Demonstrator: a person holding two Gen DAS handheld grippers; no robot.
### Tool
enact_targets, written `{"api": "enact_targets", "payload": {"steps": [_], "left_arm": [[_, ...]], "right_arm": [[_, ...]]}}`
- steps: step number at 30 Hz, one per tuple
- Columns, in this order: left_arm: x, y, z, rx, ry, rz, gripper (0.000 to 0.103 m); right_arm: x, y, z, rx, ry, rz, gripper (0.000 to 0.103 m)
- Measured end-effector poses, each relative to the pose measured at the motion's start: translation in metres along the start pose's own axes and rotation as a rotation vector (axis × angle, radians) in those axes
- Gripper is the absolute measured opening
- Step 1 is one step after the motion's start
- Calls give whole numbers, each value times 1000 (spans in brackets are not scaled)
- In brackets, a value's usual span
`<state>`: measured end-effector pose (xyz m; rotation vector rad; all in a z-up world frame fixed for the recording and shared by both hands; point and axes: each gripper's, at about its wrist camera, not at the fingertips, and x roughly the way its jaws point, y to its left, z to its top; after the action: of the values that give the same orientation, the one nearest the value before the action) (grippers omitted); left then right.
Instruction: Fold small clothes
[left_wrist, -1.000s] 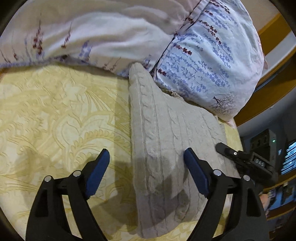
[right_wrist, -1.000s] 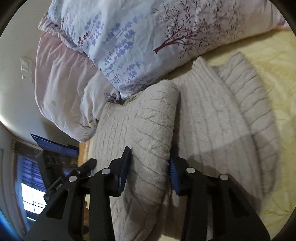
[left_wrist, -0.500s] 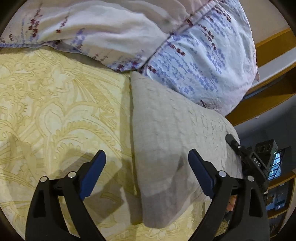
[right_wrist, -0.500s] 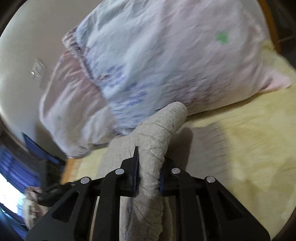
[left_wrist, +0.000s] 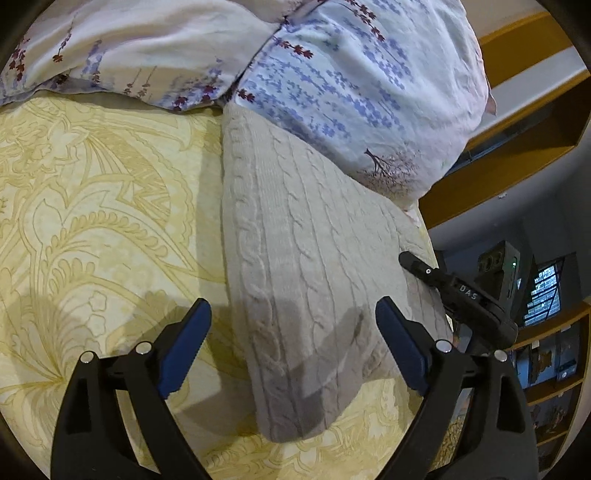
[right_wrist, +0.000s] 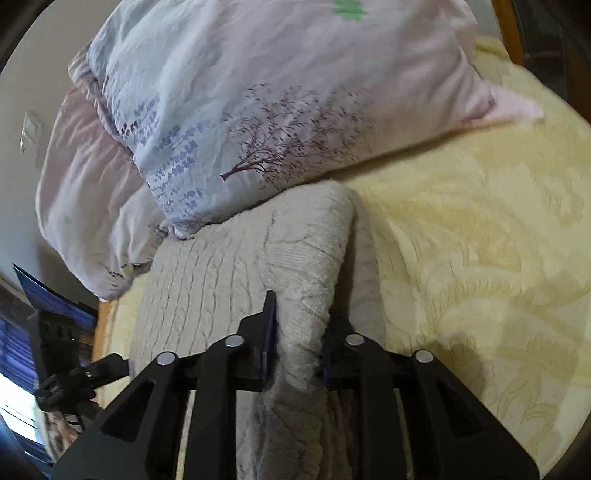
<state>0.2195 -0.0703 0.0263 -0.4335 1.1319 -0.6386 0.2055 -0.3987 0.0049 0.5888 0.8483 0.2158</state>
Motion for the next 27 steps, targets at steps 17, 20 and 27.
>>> {"api": "enact_targets", "payload": {"steps": [17, 20, 27], "left_arm": [[-3, -2, -31, 10, 42, -4, 87], [-4, -4, -33, 22, 40, 6, 87], [-12, 4, -15, -19, 2, -7, 87]], "right_arm": [[-72, 3, -71, -84, -35, 42, 9], [-73, -19, -71, -38, -20, -15, 8], [-71, -22, -60, -3, 22, 51, 26]]}}
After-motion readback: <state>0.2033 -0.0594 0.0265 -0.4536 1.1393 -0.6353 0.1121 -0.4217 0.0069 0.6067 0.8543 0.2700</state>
